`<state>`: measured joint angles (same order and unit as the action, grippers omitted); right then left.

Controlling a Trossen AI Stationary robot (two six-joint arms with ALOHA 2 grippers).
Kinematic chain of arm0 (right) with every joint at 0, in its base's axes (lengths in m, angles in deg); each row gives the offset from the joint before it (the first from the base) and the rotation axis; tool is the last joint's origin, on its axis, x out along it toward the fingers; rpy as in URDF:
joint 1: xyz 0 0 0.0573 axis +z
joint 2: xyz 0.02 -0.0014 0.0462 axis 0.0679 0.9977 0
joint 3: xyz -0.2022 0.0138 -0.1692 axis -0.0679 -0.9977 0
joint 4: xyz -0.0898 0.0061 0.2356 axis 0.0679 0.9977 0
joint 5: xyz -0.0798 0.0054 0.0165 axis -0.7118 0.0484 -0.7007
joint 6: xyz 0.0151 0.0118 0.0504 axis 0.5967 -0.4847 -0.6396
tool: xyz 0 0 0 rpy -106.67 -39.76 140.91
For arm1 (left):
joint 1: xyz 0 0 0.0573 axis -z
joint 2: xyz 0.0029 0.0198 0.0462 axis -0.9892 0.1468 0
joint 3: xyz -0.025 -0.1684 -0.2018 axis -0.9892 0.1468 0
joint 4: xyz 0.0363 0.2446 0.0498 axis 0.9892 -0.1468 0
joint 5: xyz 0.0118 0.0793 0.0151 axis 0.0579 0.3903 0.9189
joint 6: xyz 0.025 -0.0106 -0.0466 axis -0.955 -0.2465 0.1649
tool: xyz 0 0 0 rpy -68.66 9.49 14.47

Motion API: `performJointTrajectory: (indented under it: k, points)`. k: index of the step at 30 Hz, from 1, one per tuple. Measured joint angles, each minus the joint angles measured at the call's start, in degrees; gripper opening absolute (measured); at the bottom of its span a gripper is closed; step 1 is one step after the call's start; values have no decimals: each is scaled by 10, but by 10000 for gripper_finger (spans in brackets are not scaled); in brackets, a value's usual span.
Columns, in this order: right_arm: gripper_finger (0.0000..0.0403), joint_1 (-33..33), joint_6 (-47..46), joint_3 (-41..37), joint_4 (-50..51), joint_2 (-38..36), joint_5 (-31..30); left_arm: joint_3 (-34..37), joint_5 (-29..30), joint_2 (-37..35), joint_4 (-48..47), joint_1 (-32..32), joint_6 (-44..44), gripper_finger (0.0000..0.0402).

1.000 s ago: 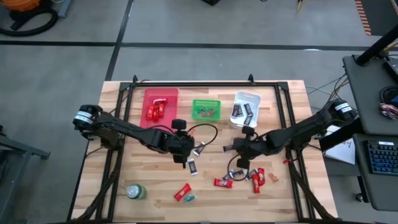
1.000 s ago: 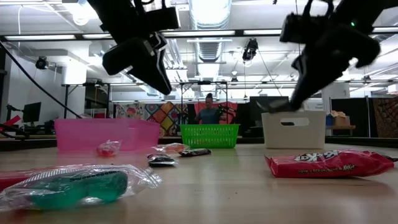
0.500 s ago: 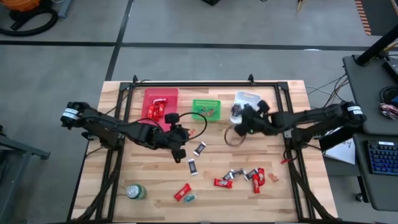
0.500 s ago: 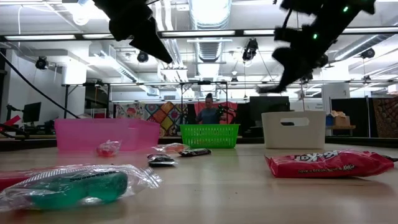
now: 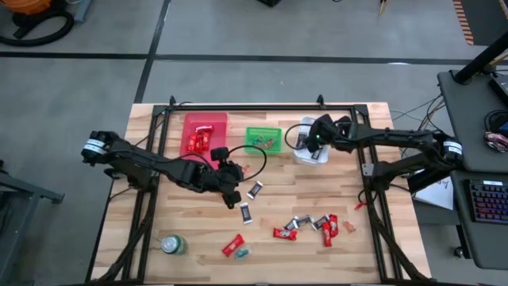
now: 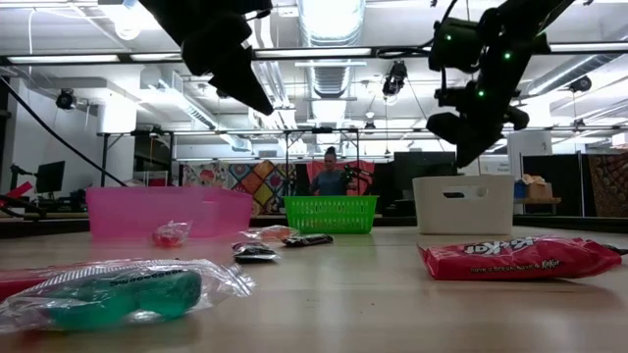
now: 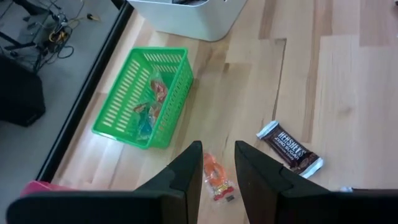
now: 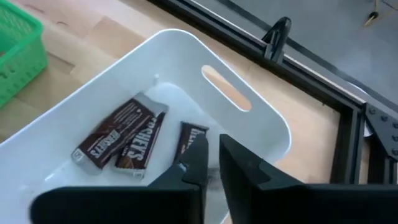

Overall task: Sort candy
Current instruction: Put the brown chocolate bar into the white bin, then put the orange gummy into the green bin

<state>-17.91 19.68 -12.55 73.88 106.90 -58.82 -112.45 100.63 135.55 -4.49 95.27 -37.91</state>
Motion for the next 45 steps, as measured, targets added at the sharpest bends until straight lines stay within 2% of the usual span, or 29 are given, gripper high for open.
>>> performJointTrajectory:
  k: [8, 17, 20, 29, 33, 40, 45]
  points:
    - [96, 1, 4, 0, -8, -3, 1, 0, -4, 0, 0, 0, 3, 77]
    - [96, 35, 4, 15, -22, -13, 59, 0, -93, 0, -3, 1, 32, 77]
    - [94, 58, 4, 19, -36, -13, 61, 7, -104, 0, 1, 1, 35, 78]
    - [102, 109, 4, 19, -80, -13, 60, 84, -95, 5, 158, -17, 53, 79]
    - [105, 120, 4, 19, -91, -13, 60, 98, -93, 19, 191, -34, 57, 104]
    - [103, 124, 4, 18, -101, -13, 55, 96, -59, 84, 196, -59, 66, 183]
    - [107, 124, 4, 18, -104, -13, 55, 74, -58, 147, 189, -74, 79, 200]
